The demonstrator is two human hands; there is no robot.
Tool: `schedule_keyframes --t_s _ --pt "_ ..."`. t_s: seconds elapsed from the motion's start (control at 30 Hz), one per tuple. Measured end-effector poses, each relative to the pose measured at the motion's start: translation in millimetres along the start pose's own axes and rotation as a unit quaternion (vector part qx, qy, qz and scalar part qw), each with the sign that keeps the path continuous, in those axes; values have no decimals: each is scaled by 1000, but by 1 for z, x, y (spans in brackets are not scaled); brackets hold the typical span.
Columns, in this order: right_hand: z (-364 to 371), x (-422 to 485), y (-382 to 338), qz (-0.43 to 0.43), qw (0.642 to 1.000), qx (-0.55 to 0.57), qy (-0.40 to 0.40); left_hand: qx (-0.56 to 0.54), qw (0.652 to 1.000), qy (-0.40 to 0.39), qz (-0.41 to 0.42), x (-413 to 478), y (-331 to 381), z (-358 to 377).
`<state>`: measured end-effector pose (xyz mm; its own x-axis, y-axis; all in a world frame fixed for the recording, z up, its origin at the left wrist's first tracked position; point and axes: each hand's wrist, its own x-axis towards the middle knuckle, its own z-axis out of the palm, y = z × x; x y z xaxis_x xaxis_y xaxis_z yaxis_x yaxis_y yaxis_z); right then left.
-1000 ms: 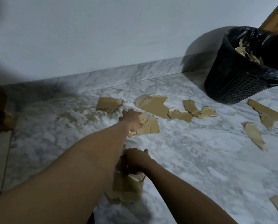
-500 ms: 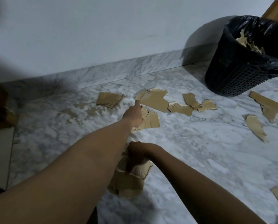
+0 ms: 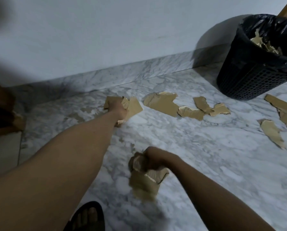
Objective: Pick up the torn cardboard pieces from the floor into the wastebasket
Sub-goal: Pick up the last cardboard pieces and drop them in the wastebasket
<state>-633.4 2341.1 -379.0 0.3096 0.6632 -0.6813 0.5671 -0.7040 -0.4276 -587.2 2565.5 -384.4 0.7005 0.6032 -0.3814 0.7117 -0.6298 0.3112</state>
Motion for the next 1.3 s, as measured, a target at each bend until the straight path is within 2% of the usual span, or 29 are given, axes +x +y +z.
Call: schedule_keyframes --t_s 0.1,0.2,0.27,0.33,0.43,0.57,0.67,0.8,0.9,0.97,1.07,1.2,1.3 --pt "-42 -4 34 31 990 129 55 47 998 -16 -24 9 -7 -2" --pt "-79 -4 58 61 944 278 168 60 996 -21 -55 19 -3 -3" --pt "-95 7 69 84 916 319 227 97 994 -33 -42 25 0 -5" --pt "-108 27 78 102 913 301 255 161 985 -55 -14 32 7 -8" --pt "-123 62 86 145 934 184 268 211 975 -67 9 40 14 -8" --pt "-144 99 88 176 954 96 222 226 968 -109 -26 68 -2 10" --pt "-149 112 84 190 964 32 186 231 966 -116 -21 64 3 6" --pt "-141 104 66 164 953 23 255 221 970 -93 -28 63 8 -1" --pt "-123 94 58 89 946 -24 311 151 985 -55 -58 59 5 -1" --pt "-110 86 56 43 938 45 341 116 991 -15 -66 55 5 1" --pt "-113 69 78 53 924 200 321 141 987 11 -70 47 9 1" --pt "-141 44 138 149 940 165 258 132 988 24 -72 32 16 3" --pt "-151 26 165 214 947 113 212 104 994 41 -18 19 22 6"
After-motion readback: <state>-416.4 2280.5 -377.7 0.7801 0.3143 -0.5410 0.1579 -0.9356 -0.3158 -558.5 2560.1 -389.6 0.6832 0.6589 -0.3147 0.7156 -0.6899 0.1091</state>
